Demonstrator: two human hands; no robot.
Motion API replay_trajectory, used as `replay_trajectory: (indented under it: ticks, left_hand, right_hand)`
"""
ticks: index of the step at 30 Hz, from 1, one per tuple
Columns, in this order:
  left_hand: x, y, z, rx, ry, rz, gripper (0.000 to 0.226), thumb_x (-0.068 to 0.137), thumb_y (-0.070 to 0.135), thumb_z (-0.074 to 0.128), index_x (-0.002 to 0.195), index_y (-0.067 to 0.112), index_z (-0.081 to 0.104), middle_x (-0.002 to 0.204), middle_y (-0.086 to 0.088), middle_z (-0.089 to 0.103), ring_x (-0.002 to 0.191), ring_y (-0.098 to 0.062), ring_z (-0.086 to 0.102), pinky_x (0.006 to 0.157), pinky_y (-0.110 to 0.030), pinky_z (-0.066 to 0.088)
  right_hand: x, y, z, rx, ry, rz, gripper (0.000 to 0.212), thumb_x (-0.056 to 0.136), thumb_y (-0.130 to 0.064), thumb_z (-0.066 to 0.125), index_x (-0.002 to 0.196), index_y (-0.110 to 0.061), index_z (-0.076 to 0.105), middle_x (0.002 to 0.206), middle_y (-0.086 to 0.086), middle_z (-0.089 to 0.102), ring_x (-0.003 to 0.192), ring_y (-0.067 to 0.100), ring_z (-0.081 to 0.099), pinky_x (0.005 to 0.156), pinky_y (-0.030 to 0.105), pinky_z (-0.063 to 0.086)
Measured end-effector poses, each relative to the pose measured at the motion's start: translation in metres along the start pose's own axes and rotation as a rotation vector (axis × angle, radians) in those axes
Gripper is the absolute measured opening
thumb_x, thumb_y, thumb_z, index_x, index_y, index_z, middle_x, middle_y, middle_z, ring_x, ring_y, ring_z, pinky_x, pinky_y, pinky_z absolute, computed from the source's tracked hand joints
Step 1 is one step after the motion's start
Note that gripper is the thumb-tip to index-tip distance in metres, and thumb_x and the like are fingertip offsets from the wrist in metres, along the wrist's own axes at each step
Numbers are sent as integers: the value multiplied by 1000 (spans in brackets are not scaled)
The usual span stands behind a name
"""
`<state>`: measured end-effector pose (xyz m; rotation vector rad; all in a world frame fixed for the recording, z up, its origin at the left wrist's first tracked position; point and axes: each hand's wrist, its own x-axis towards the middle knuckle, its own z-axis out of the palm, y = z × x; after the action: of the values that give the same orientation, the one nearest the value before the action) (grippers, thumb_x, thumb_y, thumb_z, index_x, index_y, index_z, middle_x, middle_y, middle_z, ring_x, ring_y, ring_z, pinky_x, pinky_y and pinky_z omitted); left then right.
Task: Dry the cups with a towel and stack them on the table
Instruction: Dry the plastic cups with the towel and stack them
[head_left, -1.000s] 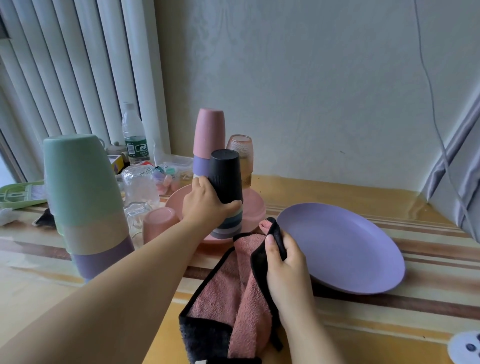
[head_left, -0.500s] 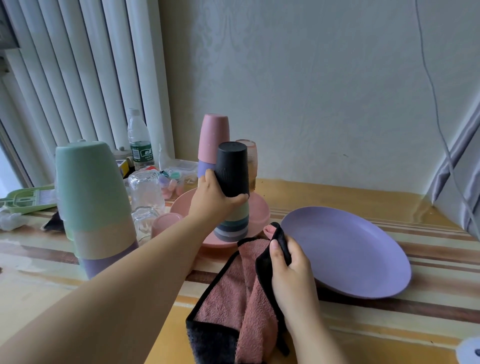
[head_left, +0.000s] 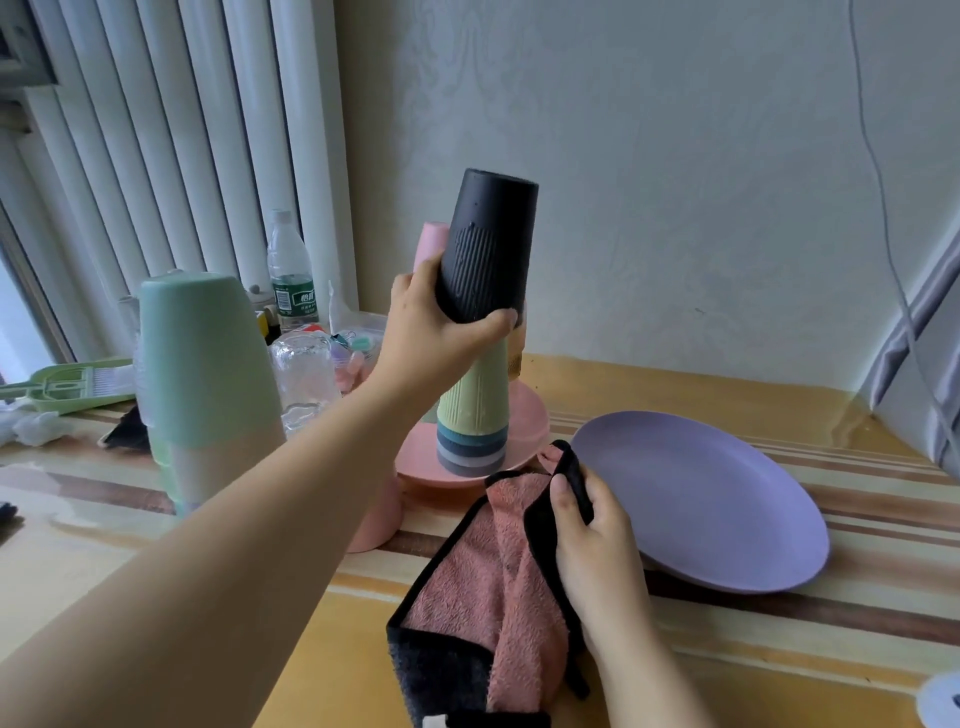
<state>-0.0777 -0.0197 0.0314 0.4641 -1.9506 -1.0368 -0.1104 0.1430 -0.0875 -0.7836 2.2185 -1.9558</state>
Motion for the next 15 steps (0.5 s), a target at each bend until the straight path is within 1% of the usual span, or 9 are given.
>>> replay_trajectory:
  ticks: [2,4,5,7,8,10,12,13,15]
  left_hand:
    - [-27,-4,-6,-88,-67,-42,70,56,46,75,117,27,48,106,5,61,95,-8,61,80,-23,51]
    - [-61,-16,-10,-100,-101,-108,72,47,53,71,111,32,44,97,12,62,88,2,62,81,-27,52]
    - [-78,-23,-9,-88,-109,-135,69,46,55,71,106,35,44,93,14,63,83,5,61,79,-27,52]
    - [-106,-35,-6,-104,-131,-189,57,50,49,74,99,37,48,89,14,66,76,6,62,74,-24,53]
    - [-116,-40,-4,-130,-147,-208,52,53,45,74,99,37,50,90,14,68,76,6,63,73,-20,52]
    - [-124,-50,1,-186,-179,-235,53,53,45,74,102,38,56,91,13,72,80,2,66,74,-16,51]
    - [-127,-59,3,-244,-234,-226,58,52,48,70,108,35,61,94,14,74,87,-2,69,82,-22,52]
    - [-127,-62,2,-268,-269,-214,57,55,46,68,110,32,63,95,14,74,89,-3,69,85,-25,52]
    - [-128,-64,-1,-314,-350,-177,54,59,40,68,111,27,65,96,13,75,88,-1,66,83,-20,51]
  right_hand:
    - [0,-2,1,13,9,-1,21,96,-24,49,115,-32,53,98,-34,52,100,-3,51,79,7,35]
    - [-2,-6,0,42,43,9,19,96,-24,49,111,-36,46,99,-33,49,97,-5,51,74,0,36]
    - [-3,-9,-1,52,61,10,18,96,-25,49,108,-38,43,99,-33,48,92,-10,52,71,-1,36]
    - [-5,-15,-3,68,98,-28,17,95,-26,49,103,-40,42,100,-31,49,88,-22,49,70,-4,35]
    - [-7,-18,-3,82,111,-64,17,95,-27,49,103,-42,45,103,-31,52,91,-26,48,72,-5,35]
    - [-10,-22,3,119,84,-124,20,96,-35,48,110,-49,48,113,-36,55,105,-26,44,82,-4,33]
    - [-15,-22,15,99,0,-182,35,91,-43,44,124,-53,37,126,-49,40,121,-25,33,92,-3,26]
    - [-18,-22,21,76,-34,-204,42,89,-44,41,128,-52,29,133,-49,29,125,-26,26,95,-4,21]
    - [-19,-21,28,39,-44,-200,47,89,-42,36,131,-50,16,141,-39,18,126,-29,16,97,-6,14]
